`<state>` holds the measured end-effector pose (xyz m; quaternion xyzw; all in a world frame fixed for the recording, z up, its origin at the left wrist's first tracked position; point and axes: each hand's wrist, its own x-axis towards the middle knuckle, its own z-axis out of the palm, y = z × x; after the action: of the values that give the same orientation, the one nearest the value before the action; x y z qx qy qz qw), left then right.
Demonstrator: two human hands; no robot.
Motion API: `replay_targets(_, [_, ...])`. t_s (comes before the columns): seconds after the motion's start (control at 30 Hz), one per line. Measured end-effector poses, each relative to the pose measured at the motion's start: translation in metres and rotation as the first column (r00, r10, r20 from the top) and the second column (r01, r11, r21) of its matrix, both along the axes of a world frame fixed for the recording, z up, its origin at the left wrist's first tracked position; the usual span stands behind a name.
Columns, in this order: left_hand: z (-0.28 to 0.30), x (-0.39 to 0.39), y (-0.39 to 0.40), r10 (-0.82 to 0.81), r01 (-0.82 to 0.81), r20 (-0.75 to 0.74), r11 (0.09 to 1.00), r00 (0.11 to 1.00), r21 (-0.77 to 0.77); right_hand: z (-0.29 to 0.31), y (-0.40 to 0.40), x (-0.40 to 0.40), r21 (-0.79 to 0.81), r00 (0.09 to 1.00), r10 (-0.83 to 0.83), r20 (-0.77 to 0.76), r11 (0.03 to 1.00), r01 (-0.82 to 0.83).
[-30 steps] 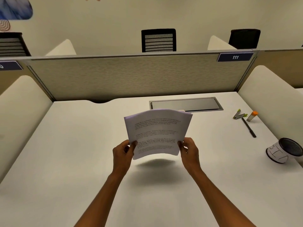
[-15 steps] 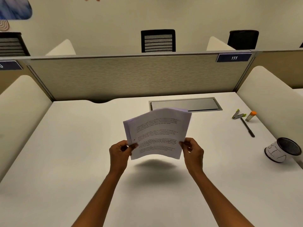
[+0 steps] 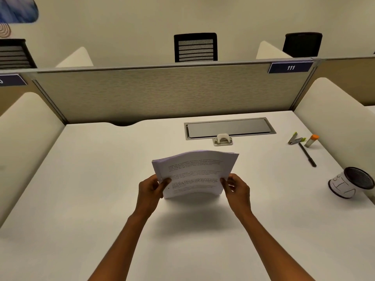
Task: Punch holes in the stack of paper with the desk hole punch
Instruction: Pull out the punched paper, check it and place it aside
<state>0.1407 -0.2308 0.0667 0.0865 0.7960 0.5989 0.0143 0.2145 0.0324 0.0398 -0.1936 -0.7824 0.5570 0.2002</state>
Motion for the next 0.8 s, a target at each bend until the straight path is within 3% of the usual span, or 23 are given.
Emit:
replay_targets(0.23, [0.009, 0.001, 0.009, 0.031, -0.029, -0.078, 0.999, 0.996, 0.030, 0.006, 0.000, -0.004, 0.053, 0.999, -0.007, -0.048, 0.999, 0.010])
replay_targets(0.43, [-0.002, 0.001, 0.004, 0.025, -0.026, -0.042, 0.999, 0.999, -0.047, 0.000, 0.002, -0.001, 0.040, 1.000, 0.006, 0.016, 0.999, -0.006])
replay_targets(0.8, [0.001, -0.002, 0.007, 0.085, -0.083, -0.049, 0.996, 0.995, 0.038, 0.007, 0.000, -0.006, 0.022, 0.999, -0.021, -0.028, 1.000, 0.021])
